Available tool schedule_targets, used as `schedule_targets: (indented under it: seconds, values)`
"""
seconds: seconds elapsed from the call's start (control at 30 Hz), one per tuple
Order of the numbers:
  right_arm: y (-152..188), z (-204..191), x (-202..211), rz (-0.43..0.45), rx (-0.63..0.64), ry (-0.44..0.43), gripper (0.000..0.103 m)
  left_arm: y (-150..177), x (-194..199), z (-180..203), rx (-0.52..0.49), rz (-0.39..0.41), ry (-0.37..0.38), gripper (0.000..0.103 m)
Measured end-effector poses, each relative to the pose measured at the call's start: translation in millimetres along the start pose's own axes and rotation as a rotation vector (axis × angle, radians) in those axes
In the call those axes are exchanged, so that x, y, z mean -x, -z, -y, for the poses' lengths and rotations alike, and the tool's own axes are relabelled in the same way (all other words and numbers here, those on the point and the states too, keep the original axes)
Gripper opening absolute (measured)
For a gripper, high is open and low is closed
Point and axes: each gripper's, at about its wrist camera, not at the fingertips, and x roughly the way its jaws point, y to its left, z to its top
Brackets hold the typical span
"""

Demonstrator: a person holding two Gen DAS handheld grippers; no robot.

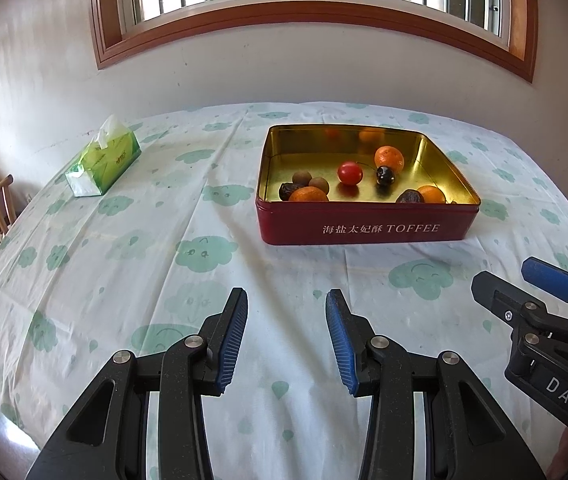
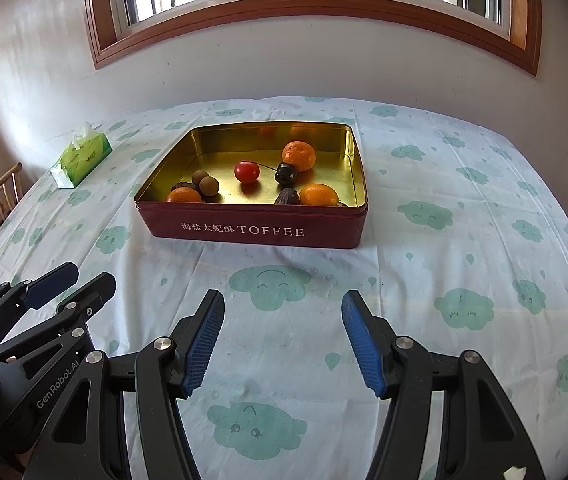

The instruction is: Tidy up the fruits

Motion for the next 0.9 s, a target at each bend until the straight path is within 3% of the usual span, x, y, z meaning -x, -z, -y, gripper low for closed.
schedule_targets:
  seconds: [0.9]
  values:
    - [2.8, 2.6, 1.2, -0.007, -0.004, 0.002, 0.059, 2.2, -0.7, 5.8, -0.008, -0.004, 0.023, 0.042]
